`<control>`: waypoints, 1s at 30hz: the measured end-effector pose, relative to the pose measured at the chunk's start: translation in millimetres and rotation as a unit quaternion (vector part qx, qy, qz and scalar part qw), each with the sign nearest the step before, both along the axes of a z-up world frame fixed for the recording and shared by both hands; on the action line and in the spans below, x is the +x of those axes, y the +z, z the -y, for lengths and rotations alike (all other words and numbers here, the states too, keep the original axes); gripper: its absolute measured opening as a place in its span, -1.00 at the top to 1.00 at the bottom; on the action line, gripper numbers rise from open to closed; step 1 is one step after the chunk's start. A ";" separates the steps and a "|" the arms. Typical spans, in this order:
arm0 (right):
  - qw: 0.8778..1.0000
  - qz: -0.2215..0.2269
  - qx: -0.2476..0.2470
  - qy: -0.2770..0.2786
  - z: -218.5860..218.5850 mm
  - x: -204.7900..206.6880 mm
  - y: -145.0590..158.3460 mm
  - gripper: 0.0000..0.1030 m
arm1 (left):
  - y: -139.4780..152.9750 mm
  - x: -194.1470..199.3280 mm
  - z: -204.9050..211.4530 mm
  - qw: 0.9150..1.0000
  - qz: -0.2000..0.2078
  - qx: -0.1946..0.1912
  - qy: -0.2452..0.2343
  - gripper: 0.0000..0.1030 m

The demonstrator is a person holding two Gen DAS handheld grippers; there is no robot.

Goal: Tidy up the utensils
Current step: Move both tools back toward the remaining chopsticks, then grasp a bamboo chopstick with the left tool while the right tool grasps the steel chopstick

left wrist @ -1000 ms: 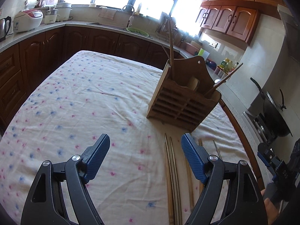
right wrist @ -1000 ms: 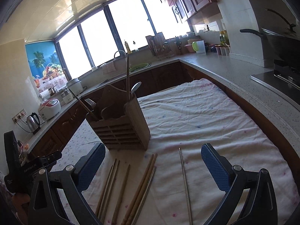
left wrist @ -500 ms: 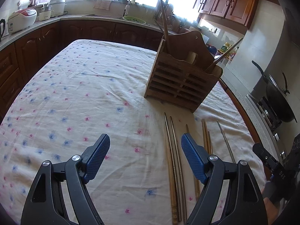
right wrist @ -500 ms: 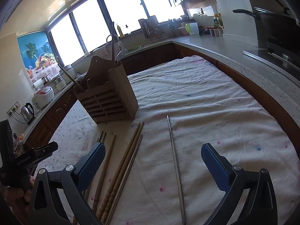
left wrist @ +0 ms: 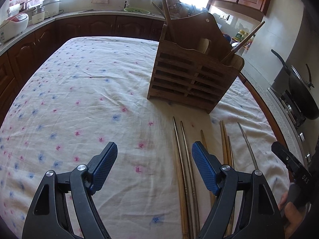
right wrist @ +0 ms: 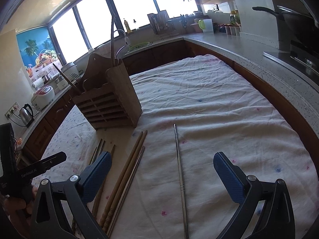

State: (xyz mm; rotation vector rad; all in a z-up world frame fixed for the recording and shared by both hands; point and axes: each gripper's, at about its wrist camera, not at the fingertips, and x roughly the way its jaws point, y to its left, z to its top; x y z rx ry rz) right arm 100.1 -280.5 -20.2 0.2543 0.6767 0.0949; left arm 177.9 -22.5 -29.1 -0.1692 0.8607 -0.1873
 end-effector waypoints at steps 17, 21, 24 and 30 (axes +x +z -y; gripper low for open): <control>0.993 -0.084 -0.076 0.016 2.1 90.5 -26.8 0.15 | -24.8 77.5 58.0 0.992 -0.076 0.062 -0.084 0.39; 0.990 -0.104 -0.089 0.022 -1.3 102.0 -36.9 0.29 | -31.5 84.3 61.9 0.990 -0.082 0.077 -0.087 0.47; 0.988 -0.115 -0.105 0.025 -4.6 107.2 -43.1 0.37 | -31.7 83.6 63.5 0.990 -0.077 0.079 -0.090 0.51; 0.983 -0.115 -0.135 0.039 -12.7 109.7 -44.4 0.56 | -31.9 81.8 65.4 0.988 -0.063 0.097 -0.099 0.87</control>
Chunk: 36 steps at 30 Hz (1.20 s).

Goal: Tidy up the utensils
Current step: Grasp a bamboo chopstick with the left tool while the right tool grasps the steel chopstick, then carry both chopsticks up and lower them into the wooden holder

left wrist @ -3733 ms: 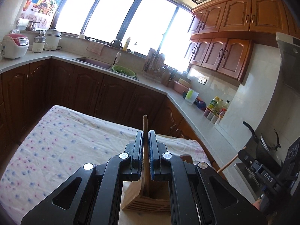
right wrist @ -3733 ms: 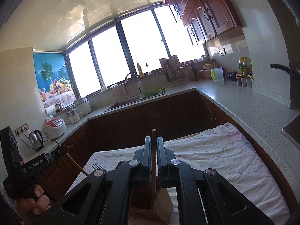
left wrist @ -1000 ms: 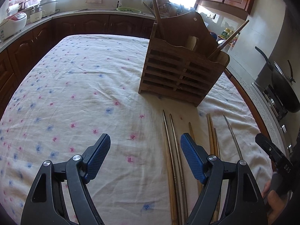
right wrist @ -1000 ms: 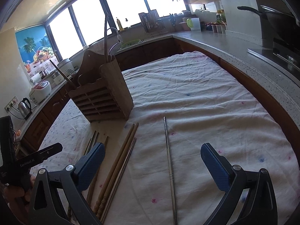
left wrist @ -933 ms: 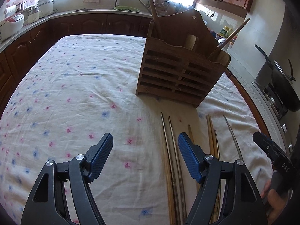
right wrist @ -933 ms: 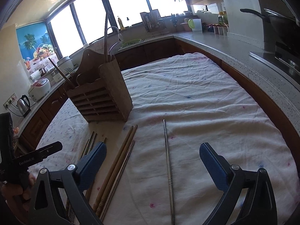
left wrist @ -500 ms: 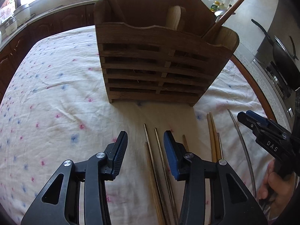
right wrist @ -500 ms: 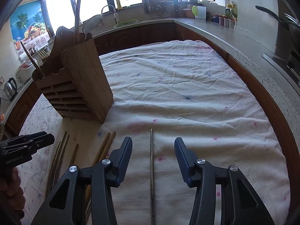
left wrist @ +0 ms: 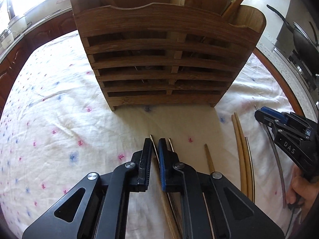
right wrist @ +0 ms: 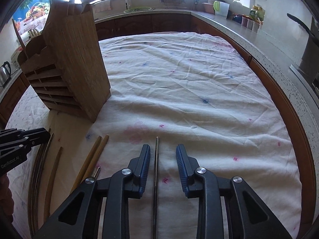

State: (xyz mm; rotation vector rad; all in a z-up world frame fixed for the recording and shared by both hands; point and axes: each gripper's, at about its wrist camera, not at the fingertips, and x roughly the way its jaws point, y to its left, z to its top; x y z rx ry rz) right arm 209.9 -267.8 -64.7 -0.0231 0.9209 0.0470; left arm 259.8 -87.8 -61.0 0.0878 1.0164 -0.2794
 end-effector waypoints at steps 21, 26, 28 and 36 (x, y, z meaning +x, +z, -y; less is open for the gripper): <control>0.990 0.099 0.097 -0.004 4.6 -64.7 79.8 0.92 | 95.8 -74.7 -64.9 0.989 0.078 -0.122 0.011 0.94; 0.984 0.139 0.115 0.001 3.7 -88.5 114.3 0.92 | 127.2 -97.5 -78.8 0.983 0.111 -0.146 0.012 0.94; 0.981 0.154 0.120 0.004 2.8 -96.9 126.4 0.92 | 138.6 -105.3 -85.8 0.980 0.122 -0.155 0.013 0.94; 0.969 0.209 0.129 0.010 -1.6 -121.2 168.2 0.92 | 166.5 -124.5 -96.6 0.972 0.161 -0.171 0.017 0.94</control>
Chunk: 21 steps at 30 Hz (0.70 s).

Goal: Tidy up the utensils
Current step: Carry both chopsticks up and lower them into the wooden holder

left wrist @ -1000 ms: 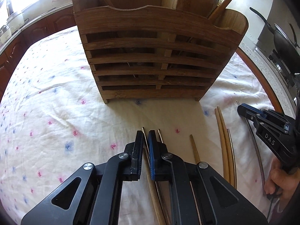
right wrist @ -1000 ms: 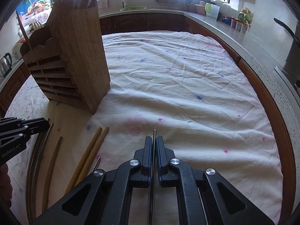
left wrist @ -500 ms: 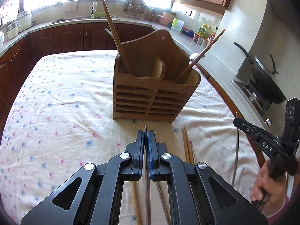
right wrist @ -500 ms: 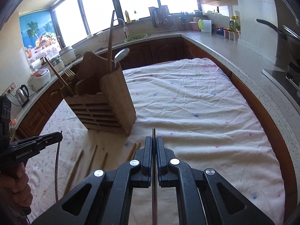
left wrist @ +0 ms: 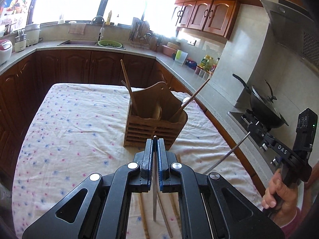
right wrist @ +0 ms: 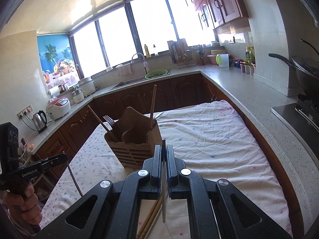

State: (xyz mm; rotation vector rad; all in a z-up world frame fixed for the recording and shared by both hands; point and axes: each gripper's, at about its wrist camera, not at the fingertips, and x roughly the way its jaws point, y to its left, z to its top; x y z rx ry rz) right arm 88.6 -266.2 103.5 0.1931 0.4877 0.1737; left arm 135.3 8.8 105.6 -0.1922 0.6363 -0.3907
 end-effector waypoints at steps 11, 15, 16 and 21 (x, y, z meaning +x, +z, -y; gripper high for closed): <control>1.000 0.028 0.005 0.009 -8.9 1.1 19.7 0.92 | 13.9 -3.3 -11.3 1.000 0.023 -0.009 0.012 0.94; 0.999 0.033 0.007 0.012 -10.1 3.6 23.1 0.92 | 19.8 -0.5 -12.8 0.999 0.032 -0.012 0.017 0.94; 0.999 0.035 0.009 0.012 -10.3 4.3 24.4 0.92 | 22.1 0.1 -12.7 0.999 0.035 -0.013 0.017 0.94; 0.999 0.045 0.017 0.016 -13.6 11.1 32.9 0.92 | 39.0 6.9 -11.1 0.998 0.058 -0.013 0.021 0.94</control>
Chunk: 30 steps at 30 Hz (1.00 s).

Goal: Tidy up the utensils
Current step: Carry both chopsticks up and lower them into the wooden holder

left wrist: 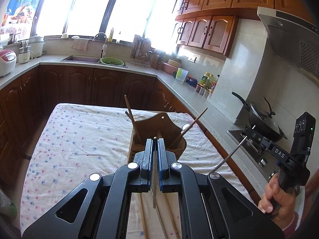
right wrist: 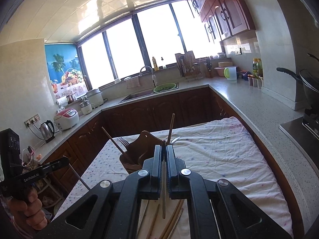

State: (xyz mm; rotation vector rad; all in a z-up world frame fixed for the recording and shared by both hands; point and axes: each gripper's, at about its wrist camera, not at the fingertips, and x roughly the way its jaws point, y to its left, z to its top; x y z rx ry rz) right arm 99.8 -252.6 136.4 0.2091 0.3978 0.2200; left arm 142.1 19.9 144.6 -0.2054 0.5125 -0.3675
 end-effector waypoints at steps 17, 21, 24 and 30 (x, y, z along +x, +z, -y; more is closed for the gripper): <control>0.997 0.077 0.016 -0.013 -17.9 69.0 56.7 0.92 | 58.0 78.4 -4.8 0.994 0.080 -0.038 0.066 0.94; 0.997 0.073 0.015 -0.022 -22.0 85.7 42.6 0.92 | 38.6 95.8 -7.5 0.993 0.073 -0.048 0.085 0.94; 0.997 0.063 0.019 -0.026 -22.3 93.3 24.5 0.92 | 18.1 102.8 -7.8 0.993 0.063 -0.050 0.089 0.94; 0.999 0.029 0.018 -0.029 -21.7 104.4 -10.6 0.92 | -17.4 109.1 -4.3 0.995 0.034 -0.041 0.089 0.94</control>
